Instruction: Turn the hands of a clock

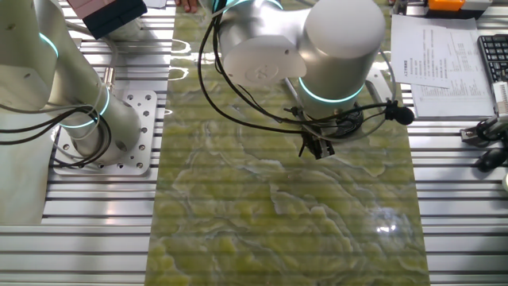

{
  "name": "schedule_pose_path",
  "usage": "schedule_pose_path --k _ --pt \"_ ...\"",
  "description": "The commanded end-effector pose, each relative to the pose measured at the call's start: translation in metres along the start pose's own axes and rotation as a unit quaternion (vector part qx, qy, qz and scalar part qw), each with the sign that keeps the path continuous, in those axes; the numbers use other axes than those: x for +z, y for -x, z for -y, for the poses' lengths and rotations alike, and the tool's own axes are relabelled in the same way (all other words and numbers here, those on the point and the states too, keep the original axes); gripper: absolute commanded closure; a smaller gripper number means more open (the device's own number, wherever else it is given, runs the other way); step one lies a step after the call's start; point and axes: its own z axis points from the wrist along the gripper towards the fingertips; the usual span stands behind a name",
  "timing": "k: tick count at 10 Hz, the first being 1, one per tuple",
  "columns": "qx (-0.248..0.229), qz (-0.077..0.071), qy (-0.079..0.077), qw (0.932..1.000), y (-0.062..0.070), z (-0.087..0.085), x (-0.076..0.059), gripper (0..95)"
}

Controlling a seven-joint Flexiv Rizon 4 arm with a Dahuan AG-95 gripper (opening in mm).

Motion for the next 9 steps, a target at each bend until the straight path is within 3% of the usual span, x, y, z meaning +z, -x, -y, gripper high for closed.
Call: schedule_pose_path --k 1,9 --pt "-0.001 -0.001 -0.001 1.0 -0.002 -0.001 0.0 95.0" --pt "0.002 0.0 0.007 1.0 -0.012 -0.008 -0.001 95.0"
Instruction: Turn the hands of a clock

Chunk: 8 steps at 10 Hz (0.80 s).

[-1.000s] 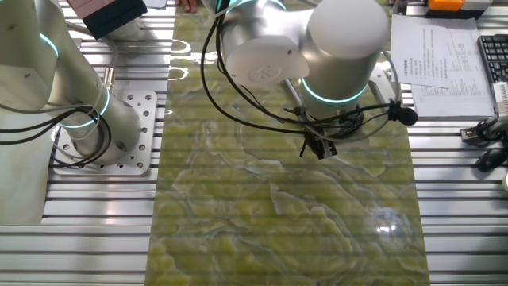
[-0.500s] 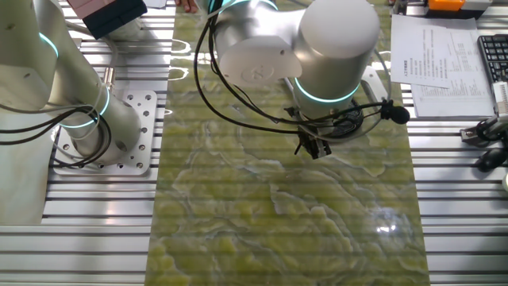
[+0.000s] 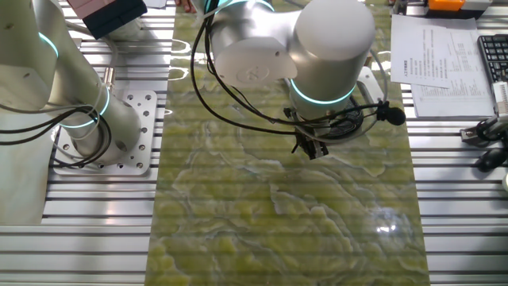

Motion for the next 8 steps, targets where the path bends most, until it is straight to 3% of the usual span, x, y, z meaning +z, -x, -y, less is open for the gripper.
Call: schedule_pose_path --k 1,8 --pt "0.013 -0.003 -0.001 0.9999 -0.003 -0.005 -0.001 95.0" --pt "0.015 -0.007 0.003 0.9999 -0.008 -0.022 -0.008 95.0"
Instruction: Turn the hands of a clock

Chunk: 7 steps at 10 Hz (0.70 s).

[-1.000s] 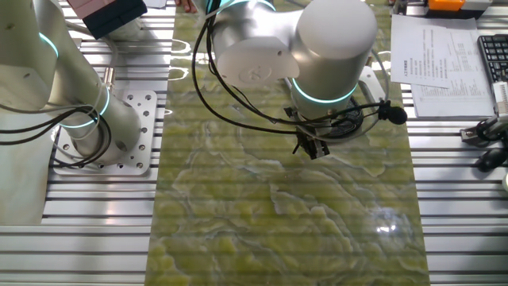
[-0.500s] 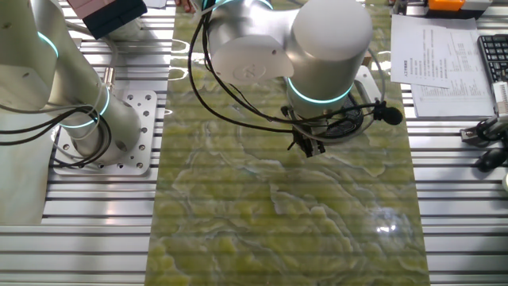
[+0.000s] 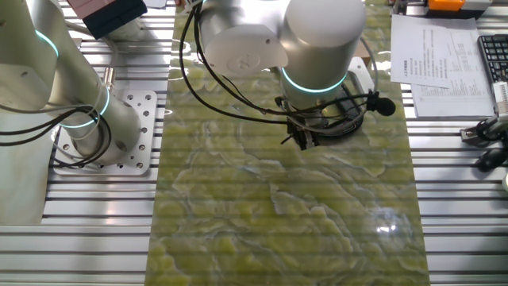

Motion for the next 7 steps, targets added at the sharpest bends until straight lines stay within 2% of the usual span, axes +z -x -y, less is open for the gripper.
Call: schedule_pose_path --k 1,4,7 --pt "0.001 -0.001 0.0 1.0 0.001 -0.002 0.001 95.0" --pt "0.002 -0.001 0.001 1.0 0.002 -0.007 0.003 95.0" --pt "0.013 0.0 0.003 0.9999 0.006 -0.02 0.003 95.0"
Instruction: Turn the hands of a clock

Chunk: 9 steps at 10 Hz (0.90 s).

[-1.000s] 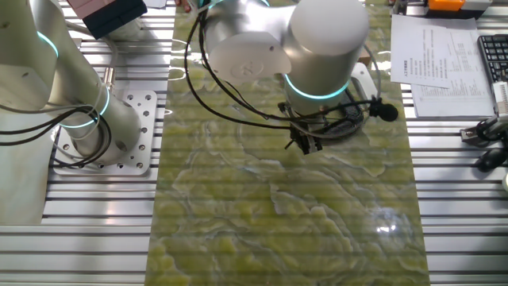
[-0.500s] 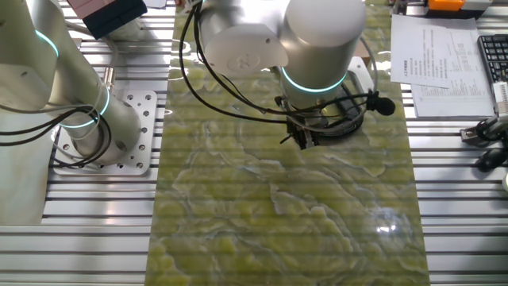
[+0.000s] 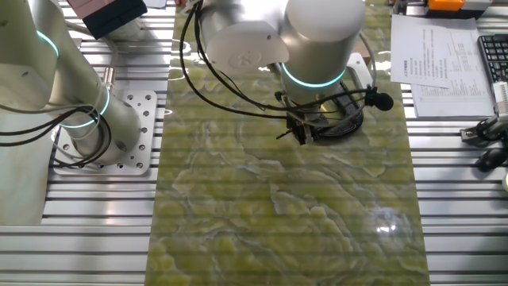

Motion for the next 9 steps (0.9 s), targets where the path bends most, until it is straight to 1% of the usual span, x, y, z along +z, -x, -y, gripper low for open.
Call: schedule_pose_path --k 1,2,5,9 --pt "0.008 -0.002 0.0 1.0 0.003 -0.009 -0.003 95.0" --pt "0.011 -0.003 0.0 0.9999 0.005 -0.013 -0.003 95.0" --pt "0.017 -0.007 0.001 0.9998 0.008 -0.02 -0.001 95.0" --pt "0.026 -0.008 0.003 0.9996 0.011 -0.03 0.0 95.0"
